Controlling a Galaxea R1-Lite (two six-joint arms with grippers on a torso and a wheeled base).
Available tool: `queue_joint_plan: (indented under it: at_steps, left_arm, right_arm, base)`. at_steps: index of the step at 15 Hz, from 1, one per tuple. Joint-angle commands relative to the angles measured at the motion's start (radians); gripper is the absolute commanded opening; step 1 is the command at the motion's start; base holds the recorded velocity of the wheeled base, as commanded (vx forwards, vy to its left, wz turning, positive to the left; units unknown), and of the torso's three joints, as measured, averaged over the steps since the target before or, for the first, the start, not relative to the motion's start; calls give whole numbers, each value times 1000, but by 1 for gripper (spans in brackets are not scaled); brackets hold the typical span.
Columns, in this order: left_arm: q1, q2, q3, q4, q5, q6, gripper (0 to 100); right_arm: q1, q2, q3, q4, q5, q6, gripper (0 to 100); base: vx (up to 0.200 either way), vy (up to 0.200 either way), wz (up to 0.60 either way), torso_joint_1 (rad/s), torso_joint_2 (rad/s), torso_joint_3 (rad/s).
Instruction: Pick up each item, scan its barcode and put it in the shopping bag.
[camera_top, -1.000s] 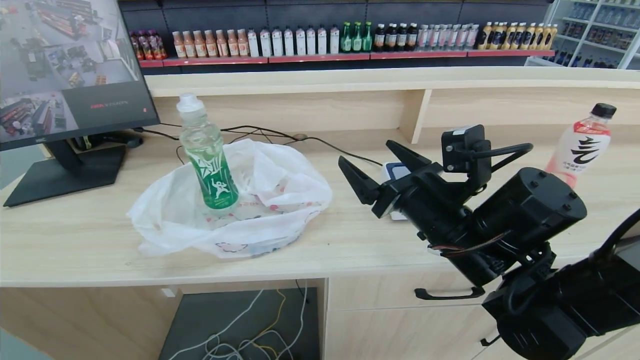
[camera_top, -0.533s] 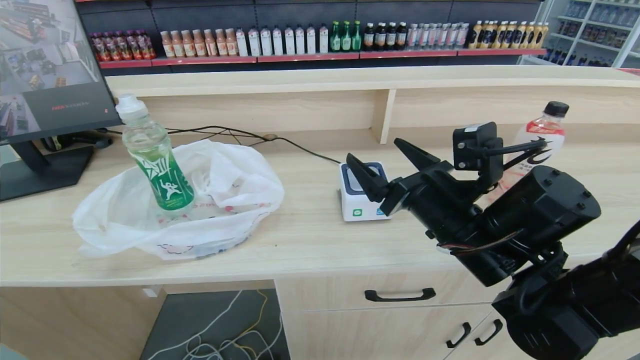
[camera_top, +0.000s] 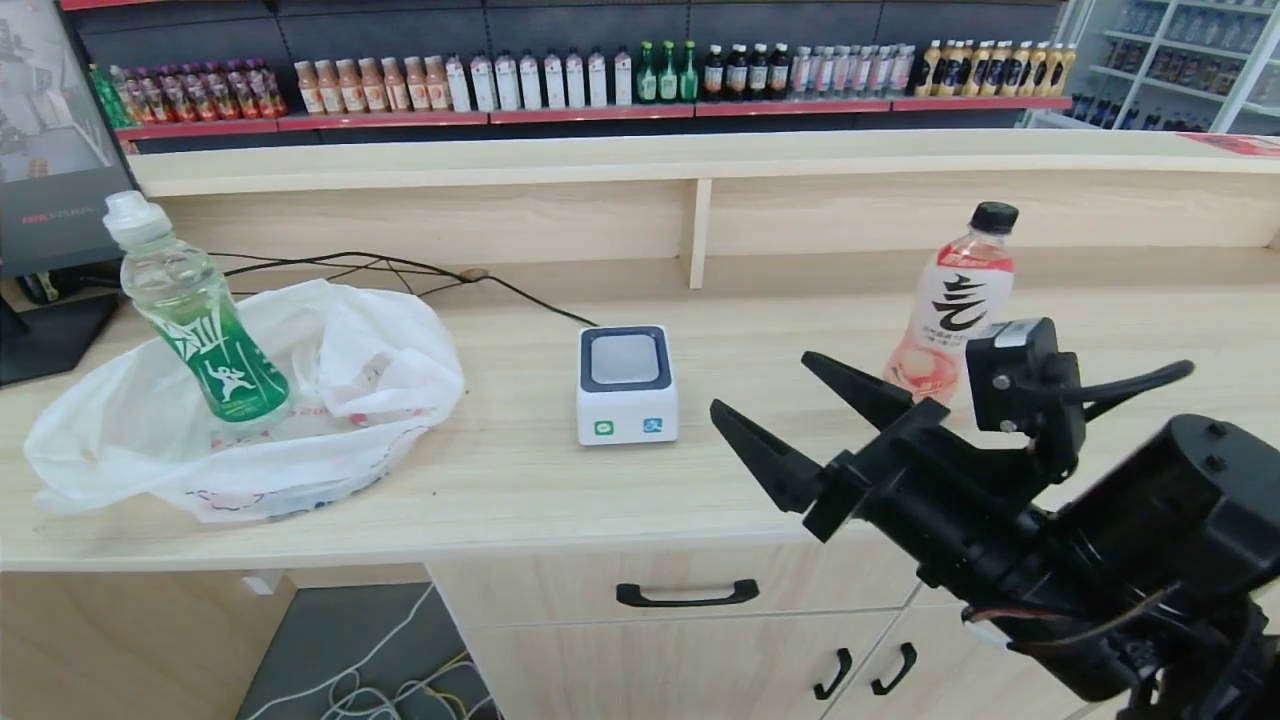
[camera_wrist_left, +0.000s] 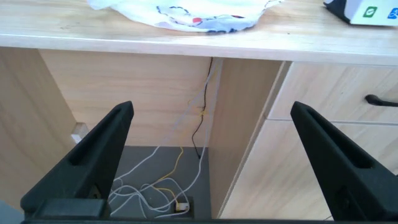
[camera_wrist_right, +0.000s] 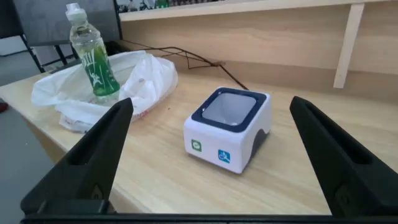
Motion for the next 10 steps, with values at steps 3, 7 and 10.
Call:
queue_joint_plan:
  at_steps: [3, 7, 10]
  left_arm:
    - [0, 0, 0, 0, 0, 0, 100]
    - [0, 0, 0, 0, 0, -2, 100]
    - [0, 0, 0, 0, 0, 0, 100]
  right_arm:
    - [3, -37, 55, -2, -18, -4, 100]
    - [-109, -31, 61, -2, -25, -10, 100]
    - [-127, 7, 55, -2, -25, -45, 100]
  base:
    - [0, -200, 0, 2, 1, 6]
    - [0, -200, 0, 2, 2, 2]
    - [0, -67, 0, 2, 1, 1]
